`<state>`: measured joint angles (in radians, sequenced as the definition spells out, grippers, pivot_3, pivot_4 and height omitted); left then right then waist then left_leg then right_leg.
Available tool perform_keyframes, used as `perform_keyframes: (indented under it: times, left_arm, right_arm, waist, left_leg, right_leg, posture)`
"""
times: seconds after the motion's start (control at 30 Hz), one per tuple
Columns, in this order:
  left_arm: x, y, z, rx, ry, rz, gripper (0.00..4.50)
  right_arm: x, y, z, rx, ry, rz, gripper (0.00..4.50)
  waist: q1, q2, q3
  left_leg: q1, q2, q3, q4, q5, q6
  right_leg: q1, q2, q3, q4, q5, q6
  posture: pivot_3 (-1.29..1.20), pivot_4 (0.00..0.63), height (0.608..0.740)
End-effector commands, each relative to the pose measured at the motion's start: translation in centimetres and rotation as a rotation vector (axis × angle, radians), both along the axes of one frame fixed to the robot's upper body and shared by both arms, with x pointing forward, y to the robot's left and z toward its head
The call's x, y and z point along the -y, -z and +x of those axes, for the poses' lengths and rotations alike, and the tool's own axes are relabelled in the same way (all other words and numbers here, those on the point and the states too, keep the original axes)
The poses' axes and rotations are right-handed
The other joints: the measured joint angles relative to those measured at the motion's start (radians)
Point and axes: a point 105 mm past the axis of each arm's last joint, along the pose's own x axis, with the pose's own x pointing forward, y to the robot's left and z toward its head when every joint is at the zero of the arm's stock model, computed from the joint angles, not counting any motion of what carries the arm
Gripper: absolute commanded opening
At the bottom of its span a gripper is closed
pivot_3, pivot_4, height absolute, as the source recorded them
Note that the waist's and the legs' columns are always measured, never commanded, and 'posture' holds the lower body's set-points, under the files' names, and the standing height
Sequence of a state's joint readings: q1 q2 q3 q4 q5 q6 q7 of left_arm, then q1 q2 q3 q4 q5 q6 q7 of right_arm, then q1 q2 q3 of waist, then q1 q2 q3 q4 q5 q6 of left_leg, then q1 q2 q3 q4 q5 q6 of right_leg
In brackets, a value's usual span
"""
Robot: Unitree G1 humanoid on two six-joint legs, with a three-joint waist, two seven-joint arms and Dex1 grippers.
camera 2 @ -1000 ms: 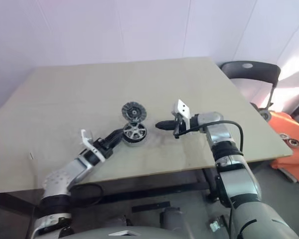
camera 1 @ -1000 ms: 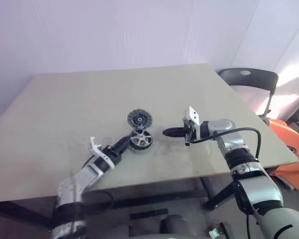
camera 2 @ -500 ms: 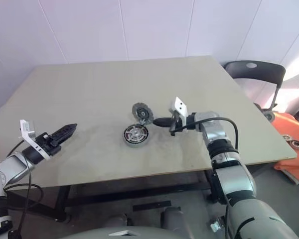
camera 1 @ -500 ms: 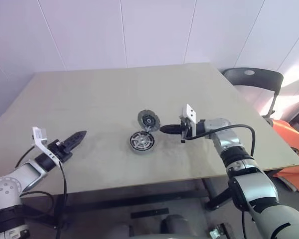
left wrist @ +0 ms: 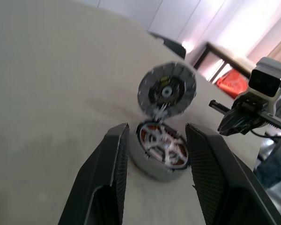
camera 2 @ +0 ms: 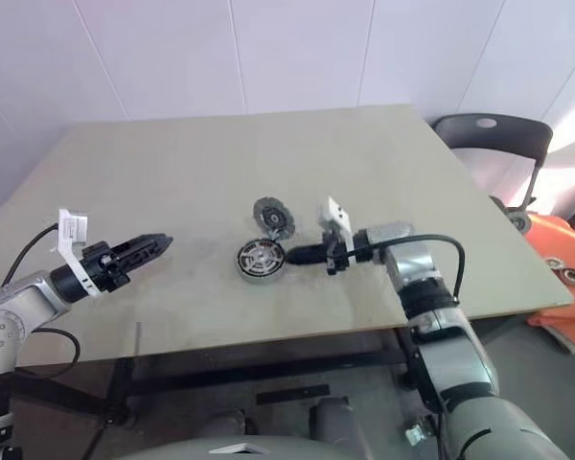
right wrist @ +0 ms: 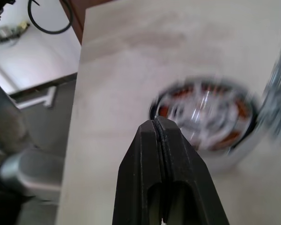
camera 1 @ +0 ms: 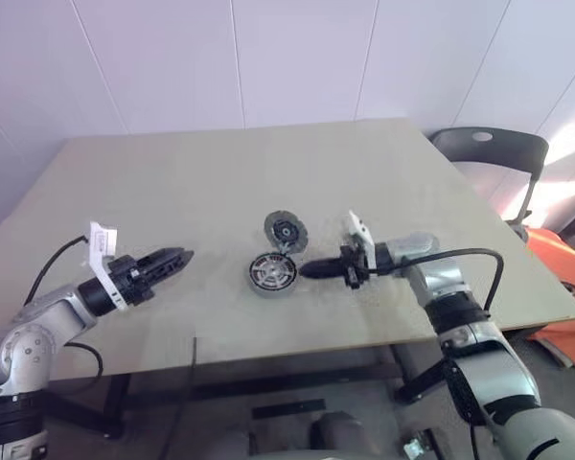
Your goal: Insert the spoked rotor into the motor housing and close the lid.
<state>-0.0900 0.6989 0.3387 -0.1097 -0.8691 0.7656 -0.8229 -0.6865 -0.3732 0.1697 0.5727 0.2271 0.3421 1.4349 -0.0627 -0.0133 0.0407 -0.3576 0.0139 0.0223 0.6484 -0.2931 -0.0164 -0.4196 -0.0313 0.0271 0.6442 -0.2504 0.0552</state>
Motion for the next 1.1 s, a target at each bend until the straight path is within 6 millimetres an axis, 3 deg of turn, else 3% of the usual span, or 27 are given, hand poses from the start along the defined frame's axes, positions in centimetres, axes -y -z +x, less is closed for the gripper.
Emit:
perform_keyframes:
  times: [0.03, 0.3, 0.57, 0.73, 1.1]
  left_arm:
    - [0.2, -1.3, 0.6, 0.078, 0.035, 0.072, 2.06]
    - [1.8, -3.6, 0.6, 0.159, 0.22, 0.154, 2.06]
    - [2.6, -0.2, -1.9, 0.133, 0.472, 0.355, 2.06]
    - [2.6, 0.2, -1.6, 0.156, 0.488, 0.393, 2.06]
    - [3.8, 0.3, -1.5, 0.165, 0.505, 0.338, 2.06]
  right_arm:
    - [-0.3, -1.9, 0.5, 0.054, -0.015, 0.009, 0.0]
    - [-1.3, -3.5, 0.7, 0.088, -0.048, 0.044, 0.0]
    - [-4.0, -4.0, 2.3, 0.145, -0.004, 0.072, 0.0]
    - [-6.5, -3.4, 2.7, 0.254, 0.038, 0.058, 0.0]
    - [-7.4, 0.4, 3.2, 0.252, 0.089, -0.06, 0.0]
  waist:
    - [-0.002, 0.0, 0.0]
    - [-0.005, -0.001, 0.0]
    - [-0.007, 0.0, 0.001]
    - [-0.004, 0.0, 0.001]
    - [-0.007, -0.001, 0.0]
  left_leg:
    - [0.0, 0.0, 0.0, 0.0, 0.0, 0.0]
    - [0.0, 0.0, 0.0, 0.0, 0.0, 0.0]
    - [0.001, 0.001, 0.001, 0.0, 0.0, 0.0]
    - [0.0, 0.001, 0.001, 0.001, 0.0, 0.0]
    - [0.0, 0.001, 0.001, 0.0, 0.0, 0.0]
  right_leg:
    - [0.0, 0.0, 0.0, 0.0, 0.0, 0.0]
    - [0.0, 0.004, -0.001, 0.001, 0.002, 0.004]
    - [0.0, 0.006, -0.001, 0.002, 0.002, 0.004]
    - [-0.001, 0.004, -0.001, 0.002, 0.002, 0.004]
    - [-0.001, 0.004, 0.0, 0.003, 0.002, 0.004]
  posture:
    - [0.0, 0.0, 0.74]
    - [0.0, 0.0, 0.74]
    - [0.0, 0.0, 0.74]
    - [0.0, 0.0, 0.74]
    - [0.0, 0.0, 0.74]
